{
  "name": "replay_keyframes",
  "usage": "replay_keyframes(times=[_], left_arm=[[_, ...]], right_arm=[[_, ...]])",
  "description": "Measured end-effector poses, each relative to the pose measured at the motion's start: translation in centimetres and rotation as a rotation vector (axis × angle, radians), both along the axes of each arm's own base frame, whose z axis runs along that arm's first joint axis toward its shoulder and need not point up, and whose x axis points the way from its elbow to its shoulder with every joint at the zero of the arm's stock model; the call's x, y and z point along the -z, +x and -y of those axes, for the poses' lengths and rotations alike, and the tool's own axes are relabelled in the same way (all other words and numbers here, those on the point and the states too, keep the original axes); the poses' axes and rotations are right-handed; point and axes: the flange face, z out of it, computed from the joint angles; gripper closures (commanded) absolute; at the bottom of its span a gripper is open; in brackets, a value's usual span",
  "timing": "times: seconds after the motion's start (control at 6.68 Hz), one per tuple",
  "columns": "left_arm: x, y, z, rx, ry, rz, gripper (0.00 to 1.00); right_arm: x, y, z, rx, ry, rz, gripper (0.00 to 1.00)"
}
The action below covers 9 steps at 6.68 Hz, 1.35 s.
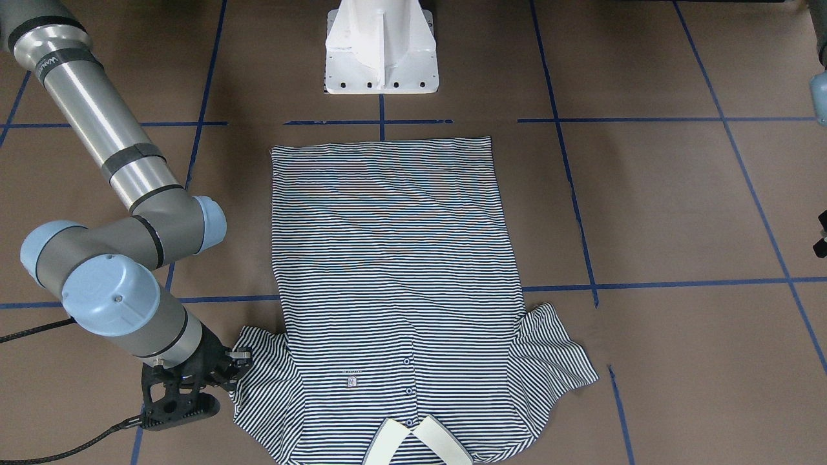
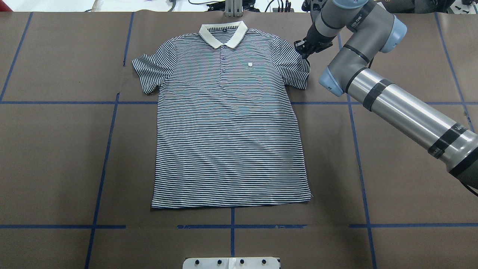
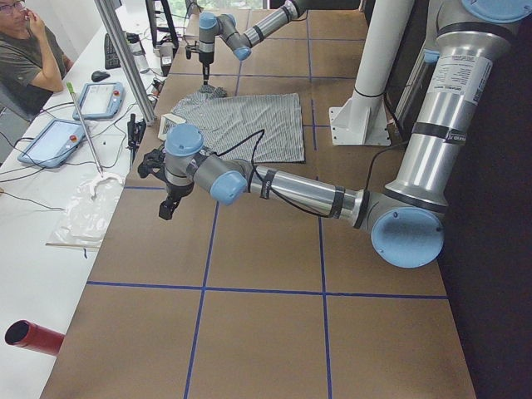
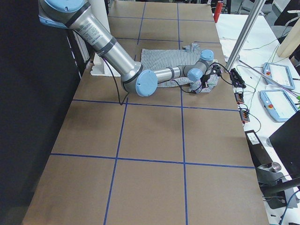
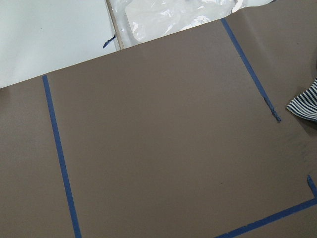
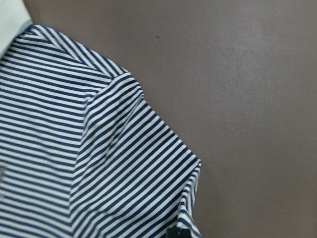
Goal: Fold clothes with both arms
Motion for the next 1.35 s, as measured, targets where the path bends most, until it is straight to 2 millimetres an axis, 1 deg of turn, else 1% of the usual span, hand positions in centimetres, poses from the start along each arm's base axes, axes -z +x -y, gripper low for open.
replay_keyframes(times=[0.15, 0.3, 0.45, 0.6, 0.75, 0.9, 1.05, 1.2, 1.35], left_arm=[[-0.2, 0.0, 0.1, -0.001, -0.004, 0.000, 0.00], [-0.5, 0.0, 0.1, -0.003, -0.007, 0.002, 0.00], [-0.7, 0.0, 0.1, -0.004, -0.009, 0.002, 0.00], [-0.8, 0.0, 0.1, -0.005, -0.010, 0.002, 0.00], [-0.9, 0.0, 0.1, -0.005, -0.009, 0.002, 0.00], [-1.1, 0.0, 0.1, -0.006, -0.007, 0.003, 0.00], [-1.5, 0.0, 0.1, -0.006, -0.004, 0.003, 0.00], [-1.9, 0.0, 0.1, -0.006, 0.003, 0.002, 0.00], [-2.3, 0.0, 0.0, -0.006, 0.013, 0.000, 0.00]], right_arm=[[1.6, -0.2, -1.7, 0.021, 0.026, 0.036, 1.00], [3.2, -1.4, -3.4, 0.032, 0.033, 0.062, 1.00], [4.9, -3.1, -4.4, 0.014, 0.024, 0.075, 1.00], [6.9, -5.3, -4.8, -0.028, 0.025, 0.056, 1.00], [8.8, -7.9, -4.3, -0.066, 0.032, 0.012, 1.00], [11.1, -10.9, -3.3, -0.093, 0.041, -0.031, 1.00], [12.9, -13.3, -2.8, -0.110, 0.054, -0.064, 1.00], [13.6, -15.0, -3.0, -0.124, 0.070, -0.091, 1.00], [13.5, -16.0, -3.3, -0.138, 0.085, -0.111, 1.00]])
